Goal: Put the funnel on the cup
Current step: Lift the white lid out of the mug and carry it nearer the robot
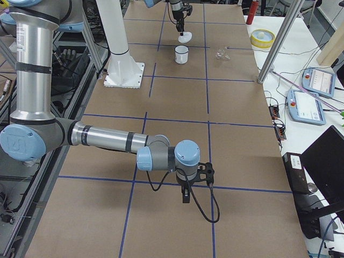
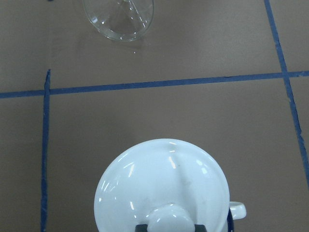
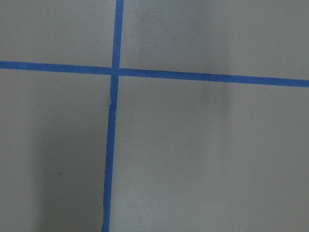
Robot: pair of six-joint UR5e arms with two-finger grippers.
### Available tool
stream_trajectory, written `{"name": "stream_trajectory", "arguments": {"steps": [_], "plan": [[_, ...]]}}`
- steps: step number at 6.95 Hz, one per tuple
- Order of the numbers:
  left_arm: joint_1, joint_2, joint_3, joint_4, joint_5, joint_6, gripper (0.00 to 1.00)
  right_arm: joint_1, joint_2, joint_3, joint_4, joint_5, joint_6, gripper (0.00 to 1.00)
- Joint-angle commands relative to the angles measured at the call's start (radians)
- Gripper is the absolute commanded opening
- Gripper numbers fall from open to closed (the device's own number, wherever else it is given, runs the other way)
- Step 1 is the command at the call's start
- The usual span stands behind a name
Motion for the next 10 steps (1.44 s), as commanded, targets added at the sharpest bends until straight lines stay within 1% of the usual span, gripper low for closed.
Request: {"name": "stream_trajectory", "arguments": {"steps": [1,2,3,5,8,10], "plan": [[0.001,0.188,-0.032,-0.114,-0.023,0.071,0.0,0.0,0.0,0.0,0.0,0.0,0.0,1.0],[0.016,0.245,0.005,-0.227,-0.023,0.054,0.0,0.0,0.0,0.0,0.0,0.0,0.0,1.0],[0.042,0.248,0.069,-0.302,-0.025,0.046,0.0,0.0,0.0,0.0,0.0,0.0,0.0,1.0],[0.1,0.249,0.155,-0.425,-0.022,-0.009,0.0,0.0,0.0,0.0,0.0,0.0,0.0,1.0],[0.124,0.25,0.171,-0.429,-0.025,0.005,0.0,0.0,0.0,0.0,0.0,0.0,0.0,1.0],[0.124,0.245,0.195,-0.429,-0.026,0.005,0.29,0.0,0.0,0.0,0.0,0.0,0.0,1.0]]}}
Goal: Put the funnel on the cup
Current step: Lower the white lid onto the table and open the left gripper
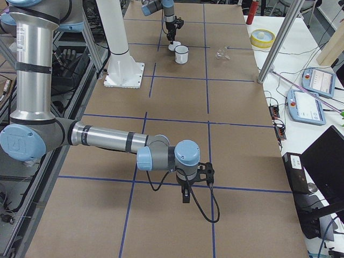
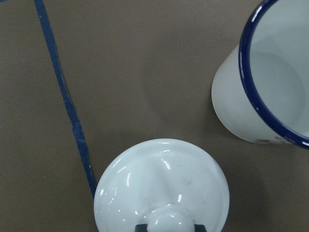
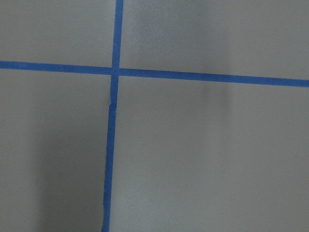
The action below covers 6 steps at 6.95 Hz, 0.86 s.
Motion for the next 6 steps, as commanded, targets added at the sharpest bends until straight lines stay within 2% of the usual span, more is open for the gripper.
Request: {"name": "stream_trajectory", "arguments": {"steps": [1,2,4,6], "plan": [[0.0,-0.006,0.018,0.0,-0.001,0.001,0.33,0.0,0.0,0.0,0.0,0.0,0.0,1.0],[0.0,-0.006,0.023,-0.002,-0.001,0.001,0.37,0.0,0.0,0.0,0.0,0.0,0.0,1.0],[-0.001,-0.007,0.02,-0.002,0.0,0.001,1.0,0.0,0.0,0.0,0.0,0.0,0.0,1.0],[-0.012,-0.009,0.018,0.0,0.002,-0.002,1.0,0.0,0.0,0.0,0.0,0.0,0.0,1.0]]}}
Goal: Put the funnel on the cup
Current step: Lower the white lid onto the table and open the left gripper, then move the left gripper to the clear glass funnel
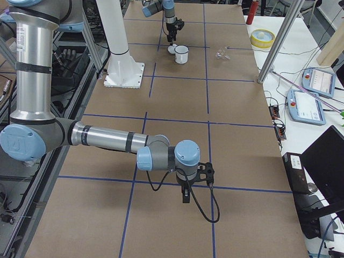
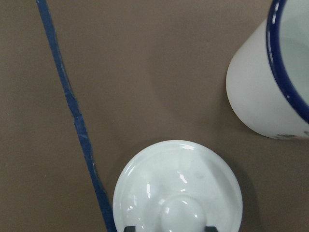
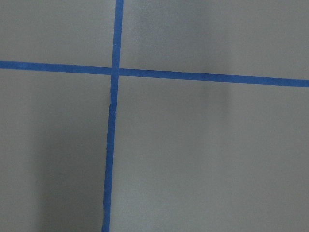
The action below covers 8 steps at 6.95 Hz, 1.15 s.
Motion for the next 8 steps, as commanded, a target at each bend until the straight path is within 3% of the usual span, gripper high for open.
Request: {"name": "stream_trajectory", "arguments": {"steps": [1,3,4,5,6,7,8], "plan": [[-0.052,-0.002,-0.011,-0.002,0.0,-0.005,1.0,0.0,0.0,0.0,0.0,0.0,0.0,1.0],[-0.284,-0.111,-0.005,-0.005,-0.002,-0.037,1.0,0.0,0.0,0.0,0.0,0.0,0.0,1.0],[-0.311,-0.169,0.014,-0.006,0.0,-0.186,1.0,0.0,0.0,0.0,0.0,0.0,0.0,1.0],[-0.333,-0.218,0.063,-0.087,0.004,-0.321,1.0,0.0,0.0,0.0,0.0,0.0,0.0,1.0],[-0.337,-0.231,0.137,-0.232,0.007,-0.498,0.97,0.0,0.0,0.0,0.0,0.0,0.0,1.0],[-0.336,-0.275,0.265,-0.407,0.013,-0.731,0.87,0.0,0.0,0.0,0.0,0.0,0.0,1.0],[-0.33,-0.363,0.439,-0.536,0.108,-0.914,0.87,0.0,0.0,0.0,0.0,0.0,0.0,1.0]]}}
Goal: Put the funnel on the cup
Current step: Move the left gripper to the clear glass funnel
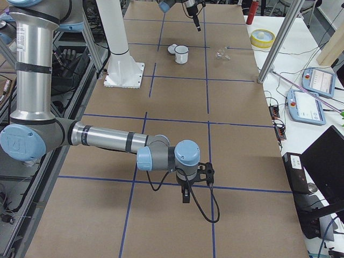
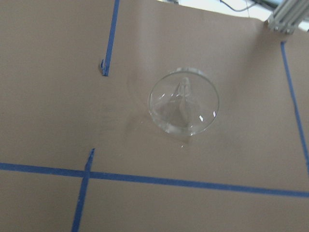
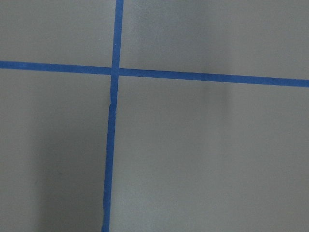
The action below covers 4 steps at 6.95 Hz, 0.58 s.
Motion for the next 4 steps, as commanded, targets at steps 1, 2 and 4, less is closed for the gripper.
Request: {"name": "stream_trajectory", "arguments": {"steps": [1,2,4], "plan": [[0.021,-0.192,0.344,-0.215,0.182,-0.374,0.87,0.0,0.0,0.0,0.0,0.0,0.0,1.0],[0.065,-0.216,0.417,-0.271,0.259,-0.416,0.87,0.0,0.0,0.0,0.0,0.0,0.0,1.0],[0.07,-0.307,0.571,-0.319,0.297,-0.522,0.87,0.0,0.0,0.0,0.0,0.0,0.0,1.0]]}}
